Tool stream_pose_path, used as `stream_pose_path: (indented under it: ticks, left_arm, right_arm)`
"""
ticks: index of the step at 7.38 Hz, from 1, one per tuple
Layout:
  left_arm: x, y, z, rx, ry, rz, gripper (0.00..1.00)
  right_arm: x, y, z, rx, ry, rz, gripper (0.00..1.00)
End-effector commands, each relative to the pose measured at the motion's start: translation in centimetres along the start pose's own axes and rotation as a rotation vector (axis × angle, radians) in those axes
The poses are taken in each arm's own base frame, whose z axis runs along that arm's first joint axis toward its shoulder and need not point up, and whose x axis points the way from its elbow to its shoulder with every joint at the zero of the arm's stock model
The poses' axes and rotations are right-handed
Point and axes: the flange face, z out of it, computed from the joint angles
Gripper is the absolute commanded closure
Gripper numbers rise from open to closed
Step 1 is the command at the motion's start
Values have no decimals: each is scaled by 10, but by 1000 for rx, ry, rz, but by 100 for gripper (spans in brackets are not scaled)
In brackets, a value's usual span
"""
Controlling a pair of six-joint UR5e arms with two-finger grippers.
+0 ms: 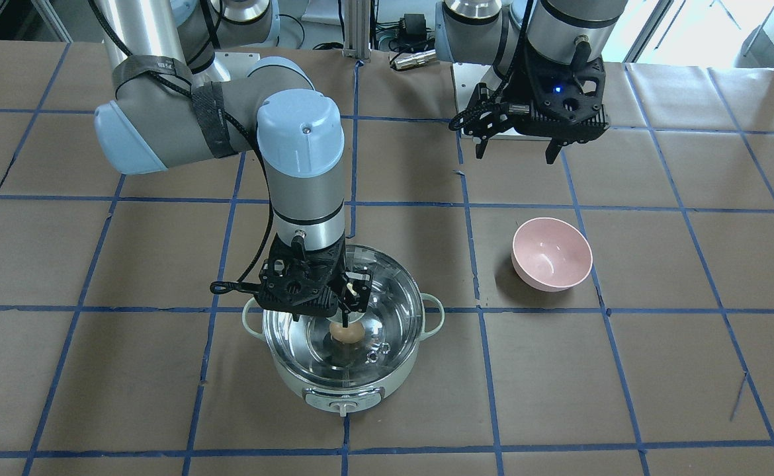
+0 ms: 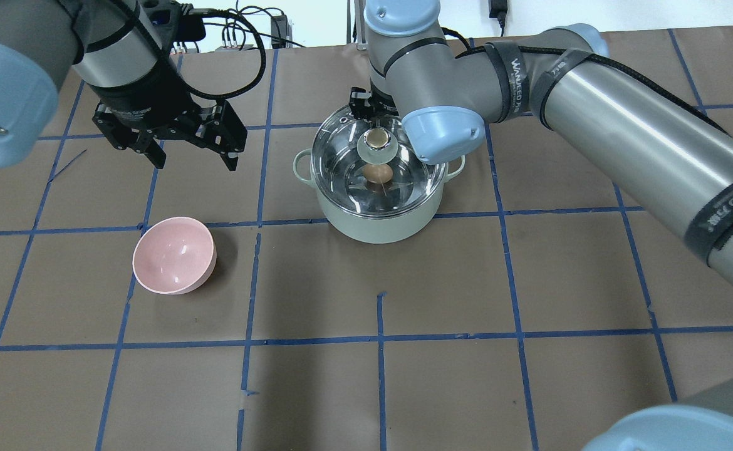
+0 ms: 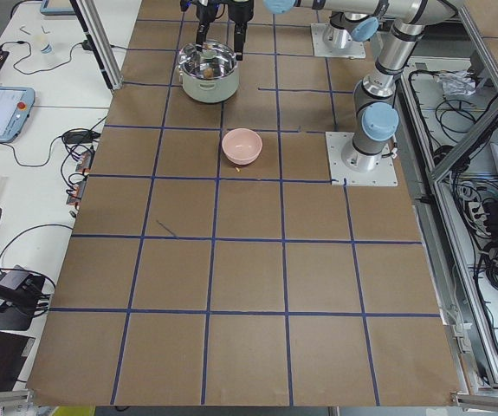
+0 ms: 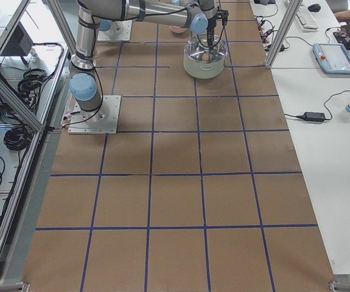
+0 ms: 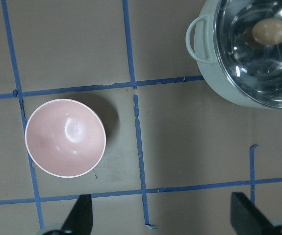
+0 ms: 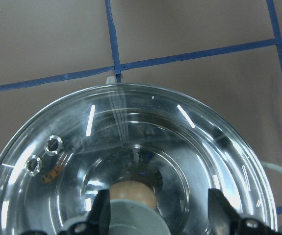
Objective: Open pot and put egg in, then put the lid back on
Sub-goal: 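Lower the glass lid onto the pot with the right gripper, then open the right gripper and lift it off the lid knob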
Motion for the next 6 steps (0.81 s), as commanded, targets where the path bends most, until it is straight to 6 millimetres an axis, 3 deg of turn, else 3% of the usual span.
stream_pose_path:
  ticks: [1, 4, 6]
  left_arm:
    - [0, 0, 0, 0, 0, 0, 0]
    - [0, 0, 0, -1, 0, 0, 0]
    - [1, 0, 0, 0, 0, 2, 0]
  right_arm:
    - [1, 2, -1, -2, 3, -2, 27]
    - [12, -17, -12, 34, -22, 29, 27]
    - [14, -15, -13, 32, -23, 35, 27]
